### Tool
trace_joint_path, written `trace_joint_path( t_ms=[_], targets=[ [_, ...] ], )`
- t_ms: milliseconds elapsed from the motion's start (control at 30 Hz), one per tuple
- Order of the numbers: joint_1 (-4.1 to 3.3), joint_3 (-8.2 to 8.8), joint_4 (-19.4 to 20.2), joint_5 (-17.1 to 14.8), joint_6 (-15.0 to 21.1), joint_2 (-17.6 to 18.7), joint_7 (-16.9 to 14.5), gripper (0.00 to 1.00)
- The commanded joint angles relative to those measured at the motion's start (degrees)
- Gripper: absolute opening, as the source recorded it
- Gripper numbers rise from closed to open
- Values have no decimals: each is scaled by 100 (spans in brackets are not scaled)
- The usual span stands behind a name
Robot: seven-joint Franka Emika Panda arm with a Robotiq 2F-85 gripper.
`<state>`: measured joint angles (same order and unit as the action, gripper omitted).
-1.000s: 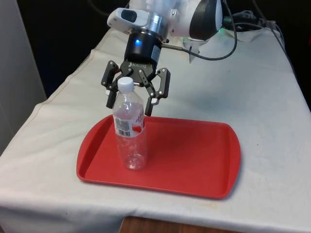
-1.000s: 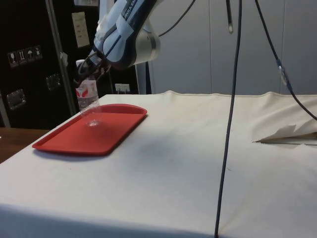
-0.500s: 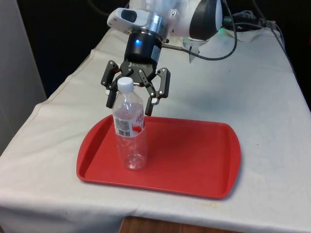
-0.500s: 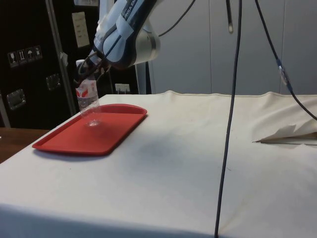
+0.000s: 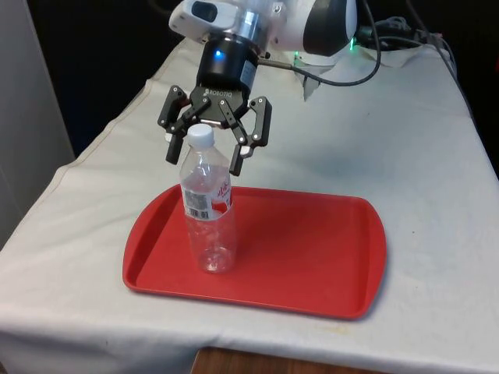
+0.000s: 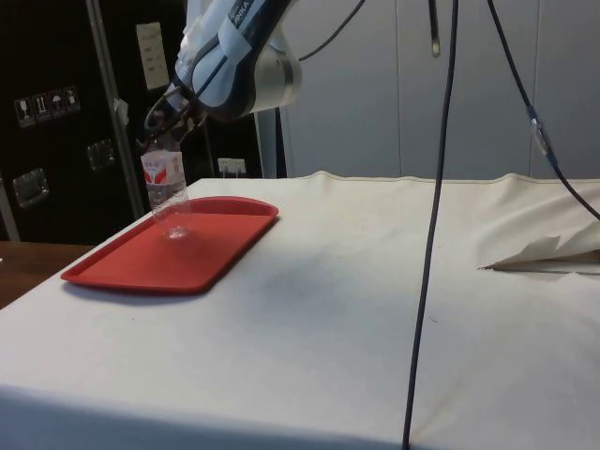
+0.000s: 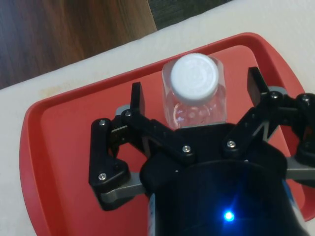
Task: Place the bottle upright on the tray.
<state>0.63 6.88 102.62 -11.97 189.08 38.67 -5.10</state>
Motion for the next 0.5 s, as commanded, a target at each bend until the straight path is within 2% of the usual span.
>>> trace_joint_path(
  t_ms=[0, 467],
  targets=[
    [0, 0, 0, 0, 0, -11, 0, 100],
    [-17, 29, 11, -11, -40, -246, 17, 100]
  ],
)
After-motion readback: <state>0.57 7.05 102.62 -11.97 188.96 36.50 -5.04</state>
